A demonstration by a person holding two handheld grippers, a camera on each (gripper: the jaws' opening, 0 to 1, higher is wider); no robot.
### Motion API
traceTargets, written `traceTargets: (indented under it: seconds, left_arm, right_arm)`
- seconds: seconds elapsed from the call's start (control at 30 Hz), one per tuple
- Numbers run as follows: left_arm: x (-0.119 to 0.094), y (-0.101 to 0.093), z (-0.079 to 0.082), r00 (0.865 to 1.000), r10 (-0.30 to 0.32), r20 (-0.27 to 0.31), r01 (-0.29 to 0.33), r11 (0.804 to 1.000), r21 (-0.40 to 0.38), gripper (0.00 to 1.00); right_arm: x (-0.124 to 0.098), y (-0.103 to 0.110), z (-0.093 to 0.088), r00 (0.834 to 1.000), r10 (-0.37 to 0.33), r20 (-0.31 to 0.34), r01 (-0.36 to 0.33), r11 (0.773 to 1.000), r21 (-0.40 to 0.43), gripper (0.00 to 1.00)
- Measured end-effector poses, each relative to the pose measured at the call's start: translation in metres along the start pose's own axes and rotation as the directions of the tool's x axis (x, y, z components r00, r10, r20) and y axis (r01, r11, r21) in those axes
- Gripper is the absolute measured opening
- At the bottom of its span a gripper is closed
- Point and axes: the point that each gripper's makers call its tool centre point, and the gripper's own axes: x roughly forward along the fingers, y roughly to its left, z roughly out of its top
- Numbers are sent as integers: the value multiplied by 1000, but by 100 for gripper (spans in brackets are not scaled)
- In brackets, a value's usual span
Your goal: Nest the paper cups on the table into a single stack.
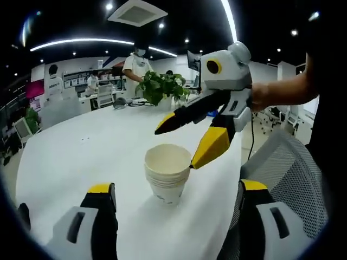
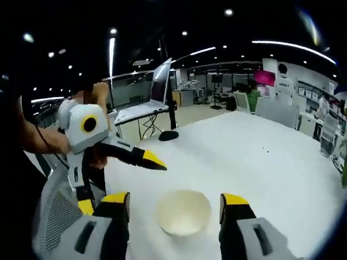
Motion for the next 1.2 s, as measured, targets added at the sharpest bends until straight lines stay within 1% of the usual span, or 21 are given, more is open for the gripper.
traceTargets:
  seconds: [0.07, 0.13, 0.2, 0.27, 0.33, 0.4, 0.47, 0.5, 0.57, 0.63, 0.7, 0.9, 0.97, 1.03, 1.1, 1.13, 1.2]
  left_arm:
    - [4, -2, -4, 1000, -15, -7, 15, 1000, 8, 88]
    - [9, -5, -7, 1000, -27, -13, 27, 1000, 12, 86]
    - [13, -6, -11, 999, -38, -22, 39, 999, 17, 84]
    - [17, -6, -14, 998, -47, -32, 47, 999, 25, 81]
    - [21, -5, -17, 998, -46, -38, 47, 998, 37, 79]
    - [24, -2, -19, 998, -47, -35, 49, 998, 49, 77]
    - [27, 0, -21, 998, -53, -34, 55, 997, 45, 74]
    - [28, 0, -22, 998, -55, -34, 56, 997, 46, 72]
    - [32, 1, -26, 997, -66, -39, 68, 996, 50, 68]
    - [36, 3, -29, 997, -63, -41, 66, 996, 67, 65]
    - [40, 7, -31, 997, -56, -44, 59, 995, 75, 62]
    - [51, 17, -33, 998, -49, -43, 53, 994, 94, 54]
    - [54, 19, -33, 998, -47, -43, 52, 991, 121, 50]
    - [57, 18, -32, 997, -66, -43, 71, 991, 113, 48]
    - [59, 19, -30, 997, -66, -35, 70, 990, 126, 46]
    - [59, 19, -30, 997, -67, -35, 71, 989, 130, 42]
    - [60, 21, -29, 998, -58, -36, 62, 988, 140, 40]
  right_arm:
    - [-3, -4, -2, 1000, -21, 20, 21, 1000, -5, 79]
    - [-6, -9, -4, 998, -48, 49, 49, 999, -15, 79]
    - [-7, -13, -10, 995, -78, 58, 81, 996, -42, 79]
    - [-6, -14, -17, 995, -86, 59, 88, 995, -48, 80]
    - [-4, -14, -18, 994, -77, 73, 79, 996, -37, 79]
    - [-3, -13, -19, 995, -73, 73, 76, 996, -40, 79]
    - [-2, -14, -19, 994, -82, 76, 88, 993, -74, 78]
    - [-1, -14, -20, 994, -85, 75, 91, 993, -79, 78]
    - [1, -15, -24, 994, -84, 65, 89, 992, -85, 74]
    - [3, -13, -31, 996, -75, 42, 79, 993, -84, 71]
    - [5, -12, -34, 996, -76, 38, 79, 992, -95, 68]
    - [15, -12, -38, 997, -72, 29, 75, 993, -94, 57]
    - [17, -12, -41, 998, -64, 19, 66, 993, -96, 53]
    - [19, -12, -42, 998, -60, 14, 61, 994, -95, 51]
    - [20, -11, -42, 998, -53, 14, 54, 995, -88, 49]
    - [20, -11, -41, 999, -51, 14, 52, 995, -88, 48]
    - [20, -11, -41, 998, -55, 15, 56, 995, -85, 48]
